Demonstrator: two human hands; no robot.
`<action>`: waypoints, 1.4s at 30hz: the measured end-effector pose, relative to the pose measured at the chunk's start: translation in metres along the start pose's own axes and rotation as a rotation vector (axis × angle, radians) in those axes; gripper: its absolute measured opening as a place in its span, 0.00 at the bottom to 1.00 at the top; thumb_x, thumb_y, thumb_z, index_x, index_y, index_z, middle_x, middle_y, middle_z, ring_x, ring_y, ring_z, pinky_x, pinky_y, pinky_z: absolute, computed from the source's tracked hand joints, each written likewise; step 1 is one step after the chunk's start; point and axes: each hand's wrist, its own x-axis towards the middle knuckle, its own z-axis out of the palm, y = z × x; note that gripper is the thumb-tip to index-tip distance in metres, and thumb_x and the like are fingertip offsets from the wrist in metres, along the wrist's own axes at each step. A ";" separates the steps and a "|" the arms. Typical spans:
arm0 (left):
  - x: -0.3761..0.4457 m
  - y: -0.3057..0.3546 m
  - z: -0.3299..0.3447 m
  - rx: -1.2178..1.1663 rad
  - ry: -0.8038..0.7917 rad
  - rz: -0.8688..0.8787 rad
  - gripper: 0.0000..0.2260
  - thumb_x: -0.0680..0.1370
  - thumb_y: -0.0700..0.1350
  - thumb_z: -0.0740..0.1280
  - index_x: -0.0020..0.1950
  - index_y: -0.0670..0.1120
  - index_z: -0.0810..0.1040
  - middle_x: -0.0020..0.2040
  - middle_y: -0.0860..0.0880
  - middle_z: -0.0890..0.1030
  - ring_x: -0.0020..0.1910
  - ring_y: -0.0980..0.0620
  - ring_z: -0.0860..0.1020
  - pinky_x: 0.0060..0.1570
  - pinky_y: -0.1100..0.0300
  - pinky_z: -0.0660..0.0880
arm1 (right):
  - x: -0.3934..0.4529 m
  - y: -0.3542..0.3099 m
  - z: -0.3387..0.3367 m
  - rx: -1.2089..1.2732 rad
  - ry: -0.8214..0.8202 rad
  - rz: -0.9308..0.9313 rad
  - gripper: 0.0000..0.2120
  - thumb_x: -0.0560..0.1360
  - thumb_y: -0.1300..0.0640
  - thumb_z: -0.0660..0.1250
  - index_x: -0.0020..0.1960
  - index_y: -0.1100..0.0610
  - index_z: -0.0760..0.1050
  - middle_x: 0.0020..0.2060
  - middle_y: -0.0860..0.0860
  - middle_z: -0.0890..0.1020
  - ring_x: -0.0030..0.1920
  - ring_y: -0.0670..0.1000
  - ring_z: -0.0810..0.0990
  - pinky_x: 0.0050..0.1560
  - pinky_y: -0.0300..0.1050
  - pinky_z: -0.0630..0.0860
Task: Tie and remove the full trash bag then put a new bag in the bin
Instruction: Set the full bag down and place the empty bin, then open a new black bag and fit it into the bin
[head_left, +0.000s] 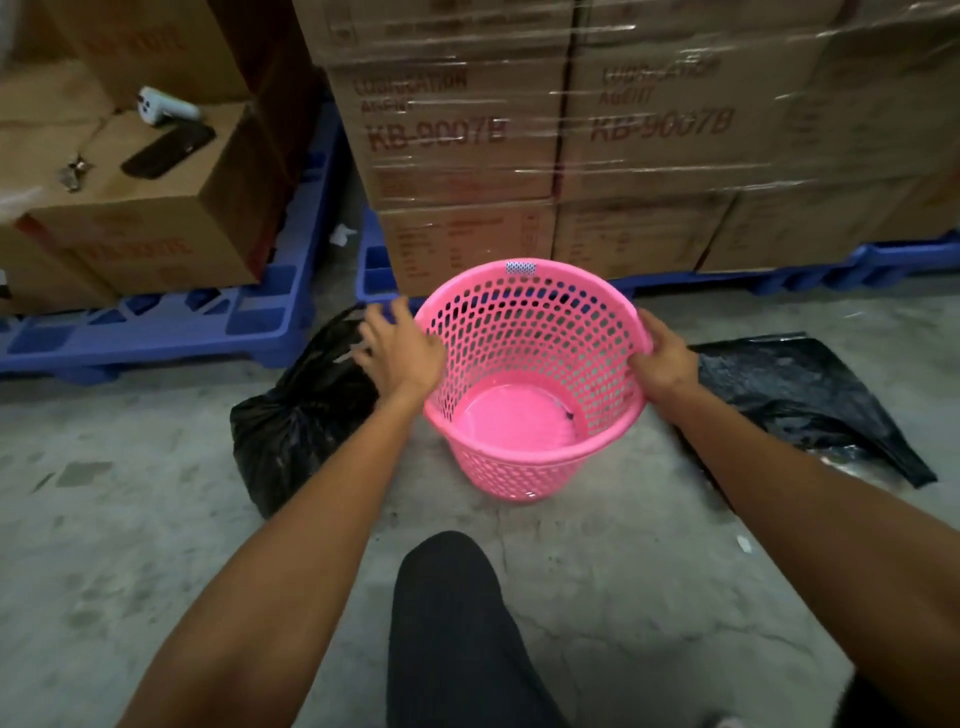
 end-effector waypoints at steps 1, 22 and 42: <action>-0.011 0.016 0.008 0.002 -0.042 0.137 0.20 0.75 0.44 0.64 0.67 0.46 0.71 0.68 0.41 0.70 0.68 0.39 0.69 0.69 0.40 0.65 | -0.004 0.005 -0.003 0.032 -0.004 -0.006 0.31 0.73 0.64 0.63 0.74 0.47 0.69 0.65 0.54 0.79 0.62 0.54 0.79 0.66 0.43 0.69; -0.110 0.143 0.137 -0.120 -0.868 0.573 0.38 0.80 0.44 0.64 0.81 0.46 0.41 0.81 0.42 0.57 0.76 0.43 0.64 0.70 0.61 0.59 | 0.084 0.256 -0.009 -0.182 -0.140 0.582 0.41 0.74 0.54 0.70 0.79 0.50 0.51 0.69 0.68 0.67 0.68 0.68 0.70 0.67 0.59 0.70; -0.106 0.193 0.089 -0.251 -0.533 0.355 0.52 0.73 0.54 0.74 0.80 0.47 0.37 0.82 0.41 0.46 0.79 0.44 0.56 0.74 0.53 0.57 | 0.079 -0.052 -0.151 0.518 -0.095 -0.240 0.12 0.75 0.54 0.62 0.36 0.57 0.79 0.31 0.52 0.82 0.36 0.48 0.77 0.38 0.44 0.71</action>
